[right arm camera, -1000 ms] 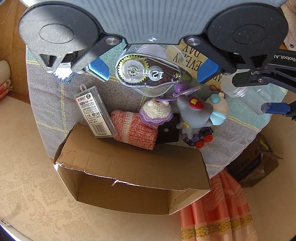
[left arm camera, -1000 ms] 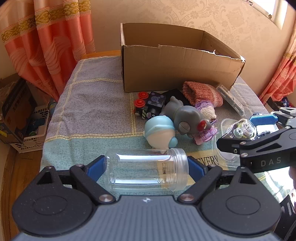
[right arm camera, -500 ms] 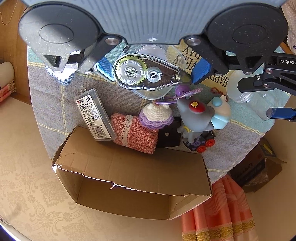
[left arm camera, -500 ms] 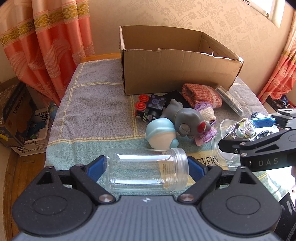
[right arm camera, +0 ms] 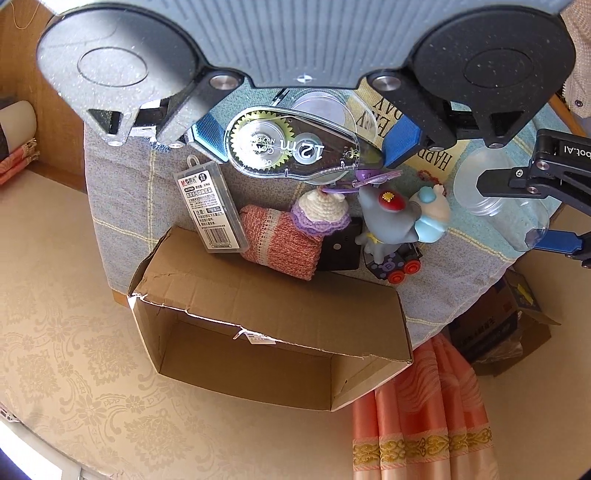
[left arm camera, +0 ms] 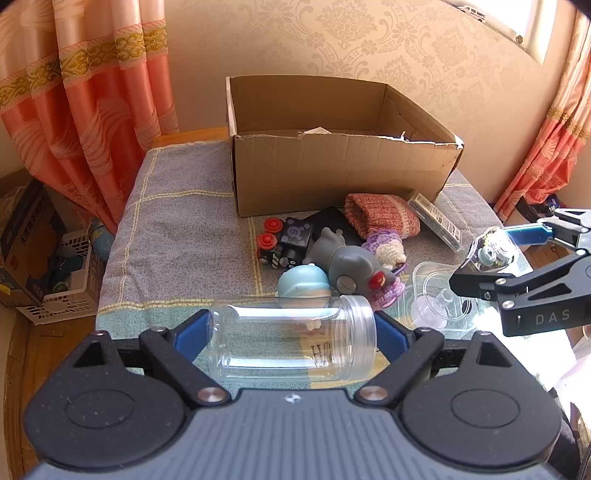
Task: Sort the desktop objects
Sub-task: 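Lift the jar with the left gripper while the right gripper grasps the correction tape dispenser, then drop the jar and the tape dispenser into the cardboard box with both grippers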
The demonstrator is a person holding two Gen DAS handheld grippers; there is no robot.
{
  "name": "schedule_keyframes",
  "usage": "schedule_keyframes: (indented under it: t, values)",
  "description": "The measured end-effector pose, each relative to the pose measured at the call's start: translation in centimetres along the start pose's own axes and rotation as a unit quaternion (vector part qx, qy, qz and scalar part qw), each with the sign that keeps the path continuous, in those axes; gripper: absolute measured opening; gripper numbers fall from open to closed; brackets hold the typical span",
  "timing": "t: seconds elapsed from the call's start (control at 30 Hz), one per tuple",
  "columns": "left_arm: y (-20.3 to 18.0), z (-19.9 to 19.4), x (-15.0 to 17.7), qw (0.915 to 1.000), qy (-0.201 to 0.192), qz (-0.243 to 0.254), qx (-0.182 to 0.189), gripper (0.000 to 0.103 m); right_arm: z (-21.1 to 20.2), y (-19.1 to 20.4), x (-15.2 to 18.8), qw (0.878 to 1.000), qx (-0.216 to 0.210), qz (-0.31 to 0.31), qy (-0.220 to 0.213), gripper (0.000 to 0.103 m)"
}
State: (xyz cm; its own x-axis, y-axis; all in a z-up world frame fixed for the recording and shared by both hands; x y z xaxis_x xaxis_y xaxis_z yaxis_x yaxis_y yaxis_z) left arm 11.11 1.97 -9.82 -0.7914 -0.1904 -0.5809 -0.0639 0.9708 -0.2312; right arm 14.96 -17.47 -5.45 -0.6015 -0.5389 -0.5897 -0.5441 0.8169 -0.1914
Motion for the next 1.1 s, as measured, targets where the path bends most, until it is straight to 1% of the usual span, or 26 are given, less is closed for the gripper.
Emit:
schedule_keyframes:
  t: [0.13,0.3,0.63,0.7,0.77,0.83,0.9,0.97,1.1]
  values:
    - [-0.6,-0.6,-1.3,0.9998,-0.01,0.011,0.01,0.091,-1.1,-1.1,-0.9,1.0,0.009,-0.003,-0.013,0.092]
    - [-1.2,-0.7,-3.5,0.9995,-0.01,0.013,0.025,0.091,-2.1,-2.9,-2.5,0.999,0.011,-0.001,-0.03,0.092]
    - [-2.6,-0.1,-10.3,0.9987,-0.025,0.038,0.022,0.091,-3.6,-6.8,-7.5,0.998,0.029,-0.014,-0.06,0.092]
    - [-2.8,0.5,-11.8,0.9982,-0.033,0.047,0.014,0.091,-3.3,-7.4,-8.4,0.998,0.025,-0.021,-0.059,0.092]
    - [-2.9,1.2,-13.6,0.9979,-0.04,0.051,-0.002,0.091,-2.6,-7.8,-9.2,0.998,0.02,-0.031,-0.051,0.092]
    - [-3.0,2.0,-15.0,0.998,-0.038,0.05,-0.002,0.091,-1.8,-8.3,-9.9,0.998,0.028,-0.036,-0.047,0.092]
    - [-3.1,2.8,-16.3,0.9981,-0.038,0.048,0.001,0.091,-1.2,-9.0,-10.5,0.998,0.028,-0.033,-0.046,0.092]
    - [-3.3,3.5,-17.4,0.9982,-0.039,0.045,-0.002,0.091,-0.7,-9.6,-11.0,0.998,0.024,-0.03,-0.048,0.092]
    - [-3.5,5.1,-18.8,0.9985,-0.035,0.041,-0.004,0.091,0.7,-10.6,-12.1,0.998,0.03,-0.032,-0.04,0.092]
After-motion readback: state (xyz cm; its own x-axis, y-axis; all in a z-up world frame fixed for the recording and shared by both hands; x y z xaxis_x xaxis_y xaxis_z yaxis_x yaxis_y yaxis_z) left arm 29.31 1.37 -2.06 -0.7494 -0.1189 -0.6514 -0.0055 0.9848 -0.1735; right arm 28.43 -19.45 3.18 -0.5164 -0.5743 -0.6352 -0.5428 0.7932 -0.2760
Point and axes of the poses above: each gripper's, at about its wrist camera, not at the fingertips, and z roughly the way its jaws point, y to its left, x to its underside, the point moved 4 cm from there along z, roughly the way its jaws point, and after that the axes turned 15 degrees about -z, right-handed, at the moved point
